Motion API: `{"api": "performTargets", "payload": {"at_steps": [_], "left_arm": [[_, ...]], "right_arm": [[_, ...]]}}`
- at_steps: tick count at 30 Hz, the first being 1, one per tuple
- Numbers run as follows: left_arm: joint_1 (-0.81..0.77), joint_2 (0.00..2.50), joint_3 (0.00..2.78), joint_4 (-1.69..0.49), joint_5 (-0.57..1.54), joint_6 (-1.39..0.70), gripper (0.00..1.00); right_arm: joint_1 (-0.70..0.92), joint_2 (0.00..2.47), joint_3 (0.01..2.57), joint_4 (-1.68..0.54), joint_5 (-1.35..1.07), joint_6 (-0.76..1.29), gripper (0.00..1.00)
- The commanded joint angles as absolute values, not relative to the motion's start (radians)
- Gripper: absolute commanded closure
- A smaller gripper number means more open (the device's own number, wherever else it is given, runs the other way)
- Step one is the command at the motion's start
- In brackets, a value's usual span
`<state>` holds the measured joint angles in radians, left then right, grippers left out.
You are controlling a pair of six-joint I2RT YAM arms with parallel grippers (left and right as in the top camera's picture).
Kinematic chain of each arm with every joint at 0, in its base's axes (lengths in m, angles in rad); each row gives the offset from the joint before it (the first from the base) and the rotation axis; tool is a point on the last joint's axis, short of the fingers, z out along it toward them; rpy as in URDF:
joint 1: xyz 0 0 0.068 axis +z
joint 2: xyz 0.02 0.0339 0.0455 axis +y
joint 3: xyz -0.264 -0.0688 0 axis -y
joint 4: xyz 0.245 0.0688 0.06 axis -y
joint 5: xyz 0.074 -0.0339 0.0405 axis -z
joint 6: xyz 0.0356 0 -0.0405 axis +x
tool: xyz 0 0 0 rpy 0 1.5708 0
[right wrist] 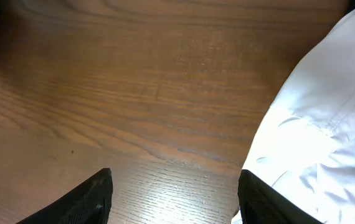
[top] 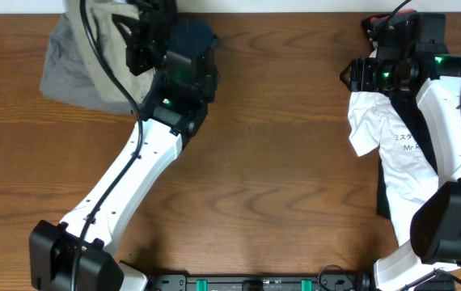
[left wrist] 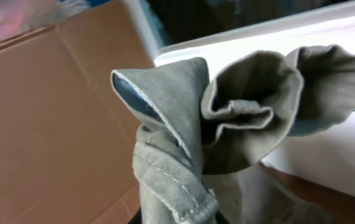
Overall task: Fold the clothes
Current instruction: 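Carry the shorts to the top-left corner beside the grey garment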
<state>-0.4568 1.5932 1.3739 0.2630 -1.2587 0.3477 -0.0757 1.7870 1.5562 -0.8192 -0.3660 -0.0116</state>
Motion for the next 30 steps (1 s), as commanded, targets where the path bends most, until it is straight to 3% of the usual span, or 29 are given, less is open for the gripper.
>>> {"api": "performTargets", "payload": {"at_steps": [1,6,14,30], "left_arm": [[-0.455,1.565,1.385,0.270,-1.279,0.340,0.94],[-0.436,1.565,1.385,0.202,-1.152,0.373,0.94],[-0.340,1.565,1.385,0.010,-0.840,0.616,0.94],[0.018,1.572,1.385,0.186,-0.342,0.942,0.94]], "right_arm": [[-0.077,1.794,1.550,-0.824,-0.371,-0.016,0.38],[-0.077,1.794,1.550,-0.825,-0.371,-0.016,0.38],[-0.077,1.794,1.550,-0.824,-0.371,-0.016,0.38],[-0.077,1.794,1.550,-0.820,-0.371,-0.016,0.37]]}}
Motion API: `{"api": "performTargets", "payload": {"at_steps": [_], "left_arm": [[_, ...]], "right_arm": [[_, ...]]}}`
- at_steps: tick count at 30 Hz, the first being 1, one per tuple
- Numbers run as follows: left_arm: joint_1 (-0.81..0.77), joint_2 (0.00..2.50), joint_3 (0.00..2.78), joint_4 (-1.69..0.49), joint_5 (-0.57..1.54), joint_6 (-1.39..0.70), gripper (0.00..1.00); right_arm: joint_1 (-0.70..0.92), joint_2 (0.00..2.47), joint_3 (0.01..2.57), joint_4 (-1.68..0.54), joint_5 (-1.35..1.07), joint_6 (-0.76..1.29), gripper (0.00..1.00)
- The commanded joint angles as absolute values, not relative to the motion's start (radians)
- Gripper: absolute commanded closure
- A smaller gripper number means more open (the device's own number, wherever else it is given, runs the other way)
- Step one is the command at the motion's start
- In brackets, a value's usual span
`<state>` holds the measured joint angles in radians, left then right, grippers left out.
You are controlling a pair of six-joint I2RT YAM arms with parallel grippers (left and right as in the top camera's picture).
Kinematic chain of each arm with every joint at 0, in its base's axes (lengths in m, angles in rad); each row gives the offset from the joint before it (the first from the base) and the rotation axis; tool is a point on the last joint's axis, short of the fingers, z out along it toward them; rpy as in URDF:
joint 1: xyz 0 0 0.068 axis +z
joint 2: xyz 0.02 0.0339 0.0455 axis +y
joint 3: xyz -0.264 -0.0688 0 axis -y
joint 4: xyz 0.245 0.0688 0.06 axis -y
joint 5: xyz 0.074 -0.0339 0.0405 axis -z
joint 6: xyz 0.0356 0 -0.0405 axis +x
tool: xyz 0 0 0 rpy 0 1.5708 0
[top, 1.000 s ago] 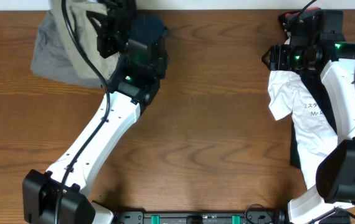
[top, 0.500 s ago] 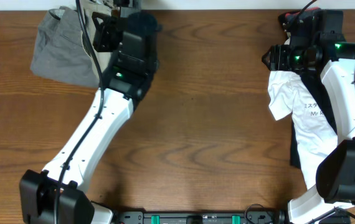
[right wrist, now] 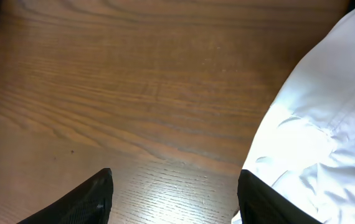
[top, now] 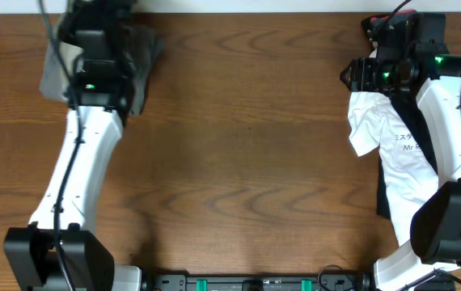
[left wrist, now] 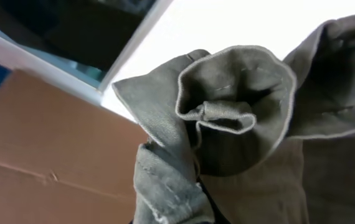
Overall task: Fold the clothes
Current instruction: 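Carry the shorts to the top-left corner beside the grey garment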
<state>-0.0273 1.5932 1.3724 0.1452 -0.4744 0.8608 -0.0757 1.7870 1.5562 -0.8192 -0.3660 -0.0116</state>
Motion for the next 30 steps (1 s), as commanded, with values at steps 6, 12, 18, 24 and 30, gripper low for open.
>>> {"api": "performTargets", "payload": {"at_steps": [6,12,18,24,30], "left_arm": [[0.137,1.631,1.385,0.270,-0.269,0.955,0.94],[0.202,1.762,1.386,0.400,-0.270,0.954,0.94],[0.218,1.859,1.388,0.440,-0.275,0.953,0.94],[0.189,1.882,1.388,0.444,-0.273,0.930,0.94],[0.108,1.882,1.387,0.402,-0.273,0.867,0.94]], "right_arm": [[-0.075,1.794,1.550,-0.824,-0.371,-0.015,0.38],[-0.051,1.794,1.550,-0.823,-0.370,-0.016,0.38],[-0.038,1.794,1.550,-0.823,-0.370,-0.016,0.38],[-0.038,1.794,1.550,-0.820,-0.370,-0.015,0.38],[-0.038,1.794,1.550,-0.819,-0.370,-0.015,0.38]]}}
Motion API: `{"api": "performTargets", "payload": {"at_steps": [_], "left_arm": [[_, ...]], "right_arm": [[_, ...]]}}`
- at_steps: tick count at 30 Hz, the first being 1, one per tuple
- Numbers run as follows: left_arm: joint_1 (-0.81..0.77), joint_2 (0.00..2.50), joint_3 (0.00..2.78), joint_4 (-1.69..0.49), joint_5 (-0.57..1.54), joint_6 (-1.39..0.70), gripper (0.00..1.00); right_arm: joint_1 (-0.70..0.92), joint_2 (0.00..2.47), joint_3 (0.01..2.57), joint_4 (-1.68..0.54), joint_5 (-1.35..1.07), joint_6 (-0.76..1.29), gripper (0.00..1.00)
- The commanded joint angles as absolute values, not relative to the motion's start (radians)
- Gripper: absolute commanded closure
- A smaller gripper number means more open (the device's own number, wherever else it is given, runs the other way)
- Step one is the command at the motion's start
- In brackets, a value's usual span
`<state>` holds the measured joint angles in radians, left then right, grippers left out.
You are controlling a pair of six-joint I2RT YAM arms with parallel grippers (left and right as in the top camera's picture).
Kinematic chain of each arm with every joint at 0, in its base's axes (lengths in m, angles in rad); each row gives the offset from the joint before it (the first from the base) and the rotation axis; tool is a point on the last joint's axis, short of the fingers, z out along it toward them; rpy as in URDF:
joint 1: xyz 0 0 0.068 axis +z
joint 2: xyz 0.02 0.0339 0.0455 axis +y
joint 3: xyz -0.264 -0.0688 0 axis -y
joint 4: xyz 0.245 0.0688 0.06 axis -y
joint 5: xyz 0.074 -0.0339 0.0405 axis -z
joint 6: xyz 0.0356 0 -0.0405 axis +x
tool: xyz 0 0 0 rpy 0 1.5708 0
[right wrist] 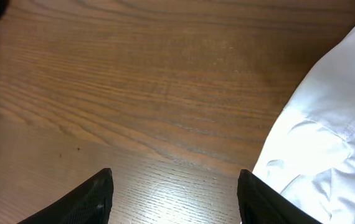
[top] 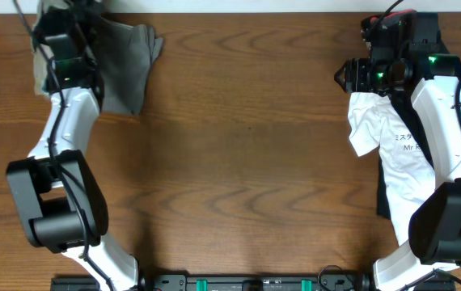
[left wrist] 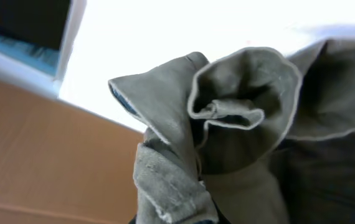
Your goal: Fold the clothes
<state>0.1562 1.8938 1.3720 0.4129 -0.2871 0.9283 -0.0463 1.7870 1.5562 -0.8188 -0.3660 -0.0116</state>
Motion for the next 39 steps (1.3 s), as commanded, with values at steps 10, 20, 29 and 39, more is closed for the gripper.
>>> {"api": "performTargets", "payload": {"at_steps": [10,20,29,39], "left_arm": [[0.037,1.899,1.385,0.088,0.029,0.561,0.02],[0.037,1.899,1.386,0.104,0.025,0.473,0.02],[0.066,1.925,1.386,0.358,-0.041,0.443,0.02],[0.162,2.156,1.386,0.757,-0.042,0.424,0.02]], "right_arm": [[-0.038,1.794,1.550,-0.821,-0.369,-0.016,0.36],[-0.038,1.794,1.550,-0.826,-0.369,-0.016,0.36],[-0.038,1.795,1.550,-0.819,-0.366,-0.016,0.39],[-0.038,1.829,1.550,-0.828,-0.366,-0.016,0.39]]}}
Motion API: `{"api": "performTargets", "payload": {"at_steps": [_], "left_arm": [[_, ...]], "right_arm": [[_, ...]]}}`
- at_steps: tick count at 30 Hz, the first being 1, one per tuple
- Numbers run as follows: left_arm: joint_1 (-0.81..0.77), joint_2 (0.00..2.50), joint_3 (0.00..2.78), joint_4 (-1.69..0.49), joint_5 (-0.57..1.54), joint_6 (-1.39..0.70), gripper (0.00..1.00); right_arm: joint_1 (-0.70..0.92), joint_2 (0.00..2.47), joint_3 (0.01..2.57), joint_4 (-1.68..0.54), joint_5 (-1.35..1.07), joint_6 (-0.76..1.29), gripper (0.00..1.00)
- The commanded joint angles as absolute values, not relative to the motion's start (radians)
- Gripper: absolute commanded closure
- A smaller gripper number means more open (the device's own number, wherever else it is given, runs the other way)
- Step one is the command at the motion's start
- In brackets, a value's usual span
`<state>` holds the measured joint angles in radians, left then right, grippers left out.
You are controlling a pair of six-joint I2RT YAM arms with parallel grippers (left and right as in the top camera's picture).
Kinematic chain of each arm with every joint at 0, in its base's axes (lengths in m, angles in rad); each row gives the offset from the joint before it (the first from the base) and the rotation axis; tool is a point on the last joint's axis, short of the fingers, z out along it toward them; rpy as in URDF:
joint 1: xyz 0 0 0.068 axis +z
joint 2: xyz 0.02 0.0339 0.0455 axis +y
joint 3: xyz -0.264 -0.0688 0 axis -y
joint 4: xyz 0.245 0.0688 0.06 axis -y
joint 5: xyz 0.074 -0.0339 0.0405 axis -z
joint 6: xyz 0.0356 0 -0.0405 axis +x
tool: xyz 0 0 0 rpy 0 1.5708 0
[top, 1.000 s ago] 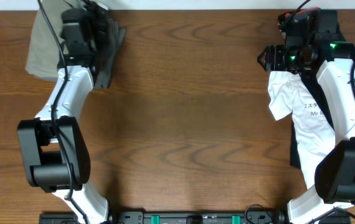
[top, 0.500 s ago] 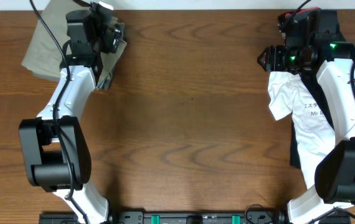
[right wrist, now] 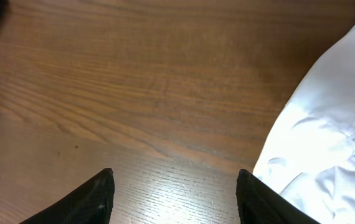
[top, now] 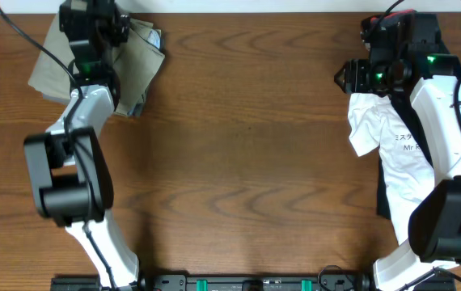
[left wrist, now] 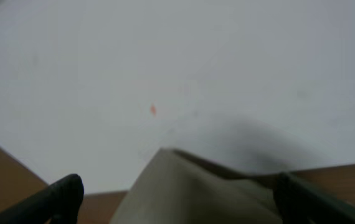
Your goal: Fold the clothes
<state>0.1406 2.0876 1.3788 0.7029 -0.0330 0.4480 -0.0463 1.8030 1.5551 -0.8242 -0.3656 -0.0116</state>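
Observation:
An olive-grey garment (top: pixel 137 56) lies bunched at the table's far left corner, partly under my left arm. In the left wrist view the same garment (left wrist: pixel 190 196) sits low between the spread fingers of my left gripper (left wrist: pixel 177 208), which is open and holds nothing. A white printed shirt (top: pixel 396 141) lies along the right side of the table. My right gripper (right wrist: pixel 174 199) hovers open over bare wood just left of the white shirt (right wrist: pixel 330 137), touching nothing.
A dark garment (top: pixel 382 202) shows from under the white shirt's lower left edge. A pale wall (left wrist: pixel 165 74) fills the left wrist view behind the table's far edge. Brown wooden tabletop (top: pixel 247 153) spans the middle.
My left gripper was shut on a bunched fold of the olive-grey garment; now it is open and the cloth lies below it. The garment sits a little differently at the corner. The right arm barely moved.
My left gripper held the grey garment bunched near the far middle-left of the table. At the two following moments it still gripped the cloth, each time further left. Now it has let go at the far left corner. The right gripper stayed open by the white shirt throughout.

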Motion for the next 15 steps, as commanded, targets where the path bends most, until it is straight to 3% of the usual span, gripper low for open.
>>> {"api": "performTargets", "payload": {"at_steps": [1,9,15], "left_arm": [[0.169,2.181,1.388,0.796,-0.043,0.410,0.02],[0.241,2.429,1.491,0.849,-0.046,0.206,0.02],[0.263,2.561,1.505,0.737,-0.046,0.159,0.02]], "right_arm": [[-0.038,1.834,1.550,-0.828,-0.366,-0.016,0.39],[-0.021,1.860,1.550,-0.831,-0.365,-0.017,0.39],[0.002,1.862,1.550,-0.826,-0.362,-0.016,0.38]]}}
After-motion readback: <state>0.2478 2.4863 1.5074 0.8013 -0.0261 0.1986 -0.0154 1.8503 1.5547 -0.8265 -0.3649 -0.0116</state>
